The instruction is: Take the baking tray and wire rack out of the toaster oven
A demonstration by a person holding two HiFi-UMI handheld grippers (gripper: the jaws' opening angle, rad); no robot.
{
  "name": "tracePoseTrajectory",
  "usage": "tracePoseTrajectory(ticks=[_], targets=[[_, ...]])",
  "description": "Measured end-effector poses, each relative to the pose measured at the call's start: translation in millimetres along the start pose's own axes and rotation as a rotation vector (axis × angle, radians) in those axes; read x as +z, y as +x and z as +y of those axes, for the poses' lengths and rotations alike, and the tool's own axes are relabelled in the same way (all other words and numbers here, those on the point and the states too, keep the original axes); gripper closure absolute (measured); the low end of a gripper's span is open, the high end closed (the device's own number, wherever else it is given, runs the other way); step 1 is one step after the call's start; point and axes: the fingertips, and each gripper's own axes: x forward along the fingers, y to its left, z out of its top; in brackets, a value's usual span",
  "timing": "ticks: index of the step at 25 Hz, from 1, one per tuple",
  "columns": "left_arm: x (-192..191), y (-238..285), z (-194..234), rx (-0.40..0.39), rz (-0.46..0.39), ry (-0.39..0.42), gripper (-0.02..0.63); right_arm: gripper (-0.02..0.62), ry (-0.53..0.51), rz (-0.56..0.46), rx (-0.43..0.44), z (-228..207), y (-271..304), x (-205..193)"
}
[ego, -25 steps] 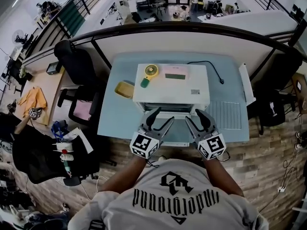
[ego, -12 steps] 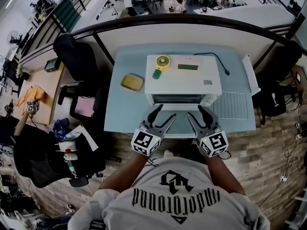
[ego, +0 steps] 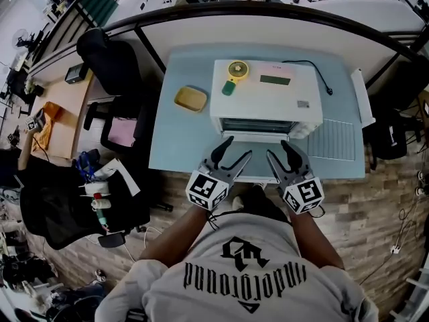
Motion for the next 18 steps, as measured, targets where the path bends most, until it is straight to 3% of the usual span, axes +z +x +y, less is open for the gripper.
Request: tracePoseTrajectory(ticks=[18], targets=[[-88,34,26,0.015,0.119,-0.112,0.334,0.403,0.322,0.04,-0.042,-53,21,-77]])
